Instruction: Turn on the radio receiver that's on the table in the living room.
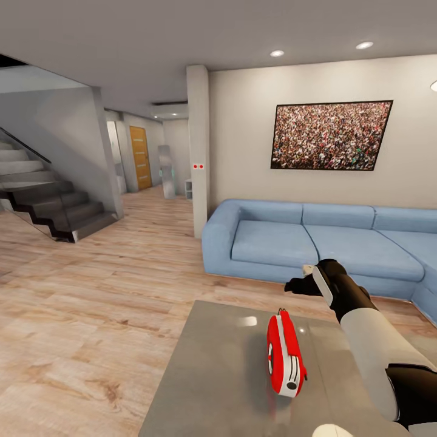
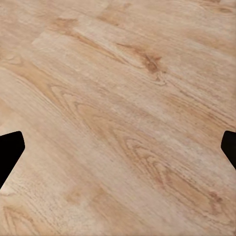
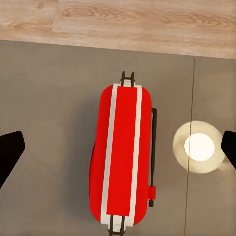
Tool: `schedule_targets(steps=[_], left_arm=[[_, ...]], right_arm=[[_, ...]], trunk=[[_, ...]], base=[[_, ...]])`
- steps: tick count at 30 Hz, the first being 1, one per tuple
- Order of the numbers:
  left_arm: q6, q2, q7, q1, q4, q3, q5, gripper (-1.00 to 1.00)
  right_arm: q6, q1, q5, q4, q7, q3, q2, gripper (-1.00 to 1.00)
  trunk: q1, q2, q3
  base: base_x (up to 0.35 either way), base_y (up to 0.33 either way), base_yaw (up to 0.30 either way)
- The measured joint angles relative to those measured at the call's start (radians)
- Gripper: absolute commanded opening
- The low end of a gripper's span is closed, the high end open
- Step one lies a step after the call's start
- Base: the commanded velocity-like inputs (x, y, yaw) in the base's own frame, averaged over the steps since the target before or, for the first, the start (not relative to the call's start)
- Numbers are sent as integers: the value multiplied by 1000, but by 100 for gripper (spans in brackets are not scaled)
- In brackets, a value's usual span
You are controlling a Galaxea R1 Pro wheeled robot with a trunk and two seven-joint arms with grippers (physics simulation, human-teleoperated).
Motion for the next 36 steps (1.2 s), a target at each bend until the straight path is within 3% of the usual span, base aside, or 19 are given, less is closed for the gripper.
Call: schedule_targets(steps=[13, 36], left_arm=[[1, 1, -2, 0, 0, 0, 0, 100], [4, -6, -7, 0, 1, -2, 2, 100]], right_arm=[[0, 0, 0, 0, 0, 0, 0, 100], [-6, 0, 0, 81, 2, -2, 0, 100]], trunk=[[0, 0, -2], [0, 0, -37]], base=[[0, 0, 0], [0, 0, 0]])
